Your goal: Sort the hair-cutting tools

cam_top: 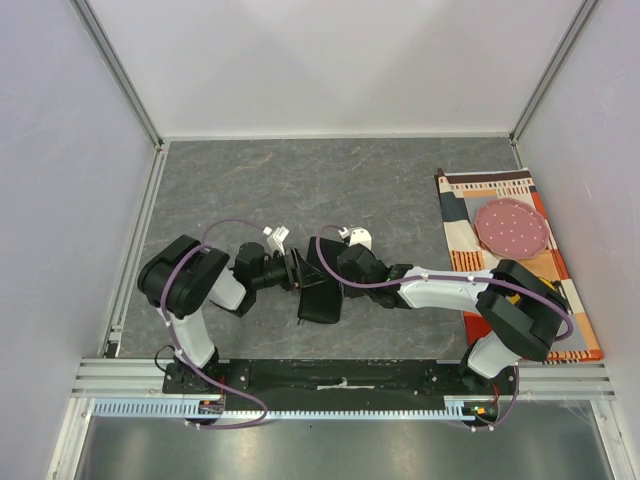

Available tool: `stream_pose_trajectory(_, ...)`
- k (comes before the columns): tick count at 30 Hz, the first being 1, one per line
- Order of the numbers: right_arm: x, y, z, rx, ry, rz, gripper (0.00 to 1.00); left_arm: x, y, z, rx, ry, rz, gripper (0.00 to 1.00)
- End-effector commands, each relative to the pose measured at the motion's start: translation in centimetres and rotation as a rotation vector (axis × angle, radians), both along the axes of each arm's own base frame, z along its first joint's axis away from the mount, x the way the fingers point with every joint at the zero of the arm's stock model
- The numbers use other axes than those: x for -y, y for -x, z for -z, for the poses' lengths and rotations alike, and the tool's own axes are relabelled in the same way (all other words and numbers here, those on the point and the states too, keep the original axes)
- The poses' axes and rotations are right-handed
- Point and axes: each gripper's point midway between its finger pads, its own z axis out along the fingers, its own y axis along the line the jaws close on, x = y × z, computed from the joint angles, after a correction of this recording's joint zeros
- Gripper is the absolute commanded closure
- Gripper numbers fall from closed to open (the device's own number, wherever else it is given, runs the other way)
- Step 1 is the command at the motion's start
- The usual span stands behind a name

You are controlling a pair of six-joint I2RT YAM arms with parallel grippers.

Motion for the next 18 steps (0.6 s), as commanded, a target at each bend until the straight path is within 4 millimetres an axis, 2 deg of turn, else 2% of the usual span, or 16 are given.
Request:
stream_pose_trajectory(1,3.2,2.6,5.4,-0.122,0.158,-0.026,0.65,0.6,6.9,3.9,-0.272,0.02,0.209,0.35)
stream_pose_trajectory(8,3.3,2.5,5.7,-0.118,0.172,-0.033,0.65,1.5,6.8,3.7,-0.283,0.074,0.261,0.35)
stream_pose_trajectory(9,3.4,2.5,5.7,-0.118,0.177,-0.037,0.65,1.6,6.7,3.7,-0.284,0.076,0.266,0.38)
stream_pose_trajectory(11,3.4,2.6,5.8,-0.119,0.179,-0.038,0.65,2.0,6.2,3.6,-0.28,0.081,0.274,0.46)
stream_pose_trajectory(12,3.5,2.5,5.8,-0.119,0.177,-0.035,0.65,2.1,6.1,3.8,-0.293,0.077,0.276,0.58)
stream_pose_trajectory(14,3.4,2.5,5.7,-0.113,0.173,-0.033,0.65,2.5,5.5,3.6,-0.285,0.084,0.282,0.67)
stream_pose_trajectory(18,3.4,2.5,5.6,-0.112,0.168,-0.036,0.65,3.0,4.7,3.1,-0.275,0.086,0.294,0.98)
